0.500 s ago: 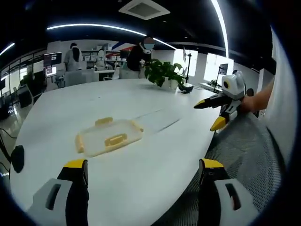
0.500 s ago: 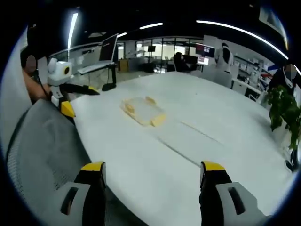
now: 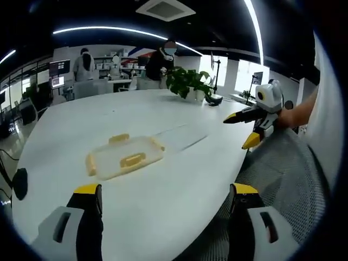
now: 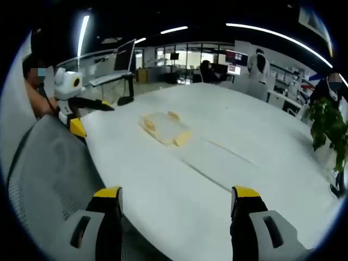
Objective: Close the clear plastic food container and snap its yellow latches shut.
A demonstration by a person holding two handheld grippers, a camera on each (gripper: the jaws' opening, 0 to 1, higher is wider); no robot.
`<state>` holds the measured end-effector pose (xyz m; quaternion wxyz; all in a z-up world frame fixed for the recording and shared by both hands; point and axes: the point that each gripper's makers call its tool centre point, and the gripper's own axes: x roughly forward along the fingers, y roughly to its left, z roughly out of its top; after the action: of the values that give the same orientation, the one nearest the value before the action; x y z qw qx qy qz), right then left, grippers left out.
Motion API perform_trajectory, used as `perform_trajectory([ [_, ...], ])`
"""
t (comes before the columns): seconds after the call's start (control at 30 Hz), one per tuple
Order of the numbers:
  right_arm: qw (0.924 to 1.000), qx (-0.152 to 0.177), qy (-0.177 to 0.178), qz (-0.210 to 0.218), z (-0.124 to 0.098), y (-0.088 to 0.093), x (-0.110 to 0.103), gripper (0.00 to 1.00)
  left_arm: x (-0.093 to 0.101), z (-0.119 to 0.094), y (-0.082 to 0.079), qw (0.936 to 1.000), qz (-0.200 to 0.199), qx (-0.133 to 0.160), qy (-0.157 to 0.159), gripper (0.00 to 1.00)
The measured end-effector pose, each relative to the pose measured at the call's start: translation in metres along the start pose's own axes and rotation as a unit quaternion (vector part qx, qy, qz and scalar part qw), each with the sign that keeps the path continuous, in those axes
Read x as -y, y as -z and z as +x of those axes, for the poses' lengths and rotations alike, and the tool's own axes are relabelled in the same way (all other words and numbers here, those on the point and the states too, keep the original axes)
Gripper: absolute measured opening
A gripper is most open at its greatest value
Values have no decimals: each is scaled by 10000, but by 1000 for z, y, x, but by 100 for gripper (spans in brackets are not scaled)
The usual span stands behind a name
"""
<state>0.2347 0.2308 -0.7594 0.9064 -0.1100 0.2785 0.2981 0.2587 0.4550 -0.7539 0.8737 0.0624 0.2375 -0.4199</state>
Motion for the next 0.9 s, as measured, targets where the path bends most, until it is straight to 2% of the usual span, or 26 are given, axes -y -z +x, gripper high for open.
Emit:
perform_trajectory([
  [0.57,9993,-111,-91,-348,2,-1,-7,82,0,1,0,10000,-48,-45,44,98],
  [0.77,9990,-148,-233,-346,4,-1,-10,82,0,2,0,9999,26,-111,101,98],
  [0.9,9981,-212,-312,-493,7,-1,-12,82,0,3,1,9998,16,-137,138,97],
])
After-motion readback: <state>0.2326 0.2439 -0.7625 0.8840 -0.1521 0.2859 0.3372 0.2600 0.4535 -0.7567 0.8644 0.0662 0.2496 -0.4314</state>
